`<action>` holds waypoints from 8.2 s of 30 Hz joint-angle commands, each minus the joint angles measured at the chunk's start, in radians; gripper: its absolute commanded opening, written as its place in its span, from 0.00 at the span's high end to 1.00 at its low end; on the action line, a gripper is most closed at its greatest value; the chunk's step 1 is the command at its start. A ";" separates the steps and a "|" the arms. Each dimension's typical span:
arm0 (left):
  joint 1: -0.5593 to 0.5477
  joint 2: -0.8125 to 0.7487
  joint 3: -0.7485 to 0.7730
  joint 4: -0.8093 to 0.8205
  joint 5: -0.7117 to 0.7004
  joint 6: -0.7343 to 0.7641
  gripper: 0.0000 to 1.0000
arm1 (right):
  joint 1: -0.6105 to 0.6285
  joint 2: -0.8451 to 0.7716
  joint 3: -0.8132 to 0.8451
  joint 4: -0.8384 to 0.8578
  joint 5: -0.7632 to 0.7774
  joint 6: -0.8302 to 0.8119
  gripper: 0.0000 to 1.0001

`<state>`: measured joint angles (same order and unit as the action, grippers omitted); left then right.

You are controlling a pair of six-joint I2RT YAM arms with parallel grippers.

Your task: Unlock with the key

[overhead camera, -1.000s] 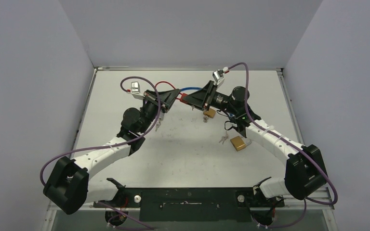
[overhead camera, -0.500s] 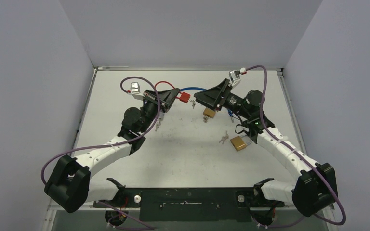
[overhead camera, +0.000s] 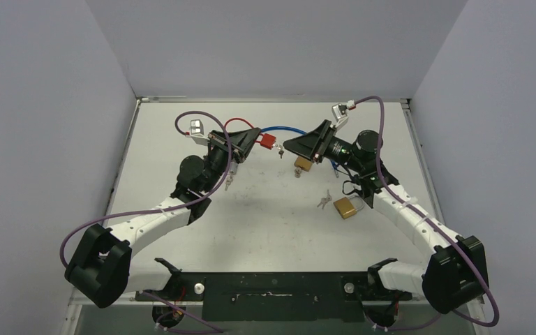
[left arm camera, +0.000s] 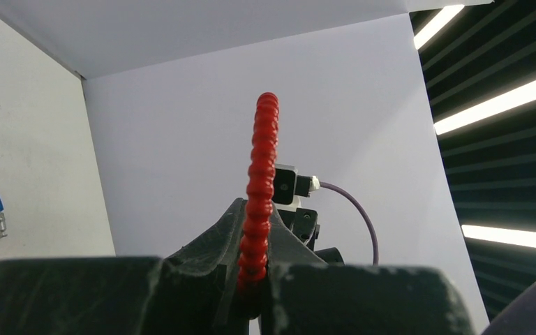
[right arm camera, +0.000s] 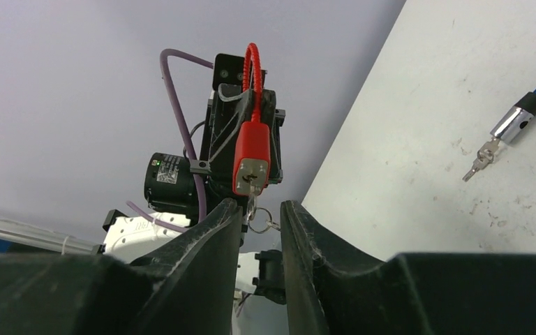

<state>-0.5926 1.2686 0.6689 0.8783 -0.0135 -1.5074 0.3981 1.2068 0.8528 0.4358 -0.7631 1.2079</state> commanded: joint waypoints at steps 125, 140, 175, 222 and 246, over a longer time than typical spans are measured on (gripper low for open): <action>-0.029 -0.028 0.119 -0.050 0.185 0.040 0.41 | 0.050 0.139 0.047 0.436 0.008 0.289 0.95; -0.033 -0.015 0.118 -0.065 0.177 0.037 0.91 | 0.064 0.134 0.076 0.264 0.022 0.194 0.85; -0.018 0.002 0.094 0.134 0.217 0.072 1.00 | 0.094 -0.024 0.069 0.082 0.020 -0.134 0.72; -0.026 0.045 0.089 0.321 0.446 0.405 1.00 | 0.193 0.331 -0.167 1.172 0.412 1.174 1.00; 0.099 -0.026 0.150 -0.045 0.343 0.292 1.00 | 0.052 -0.041 0.117 -0.283 0.244 -0.381 0.29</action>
<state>-0.4976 1.2716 0.7528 0.8181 0.3183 -1.1751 0.4088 1.1801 0.9096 0.3729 -0.5114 1.1751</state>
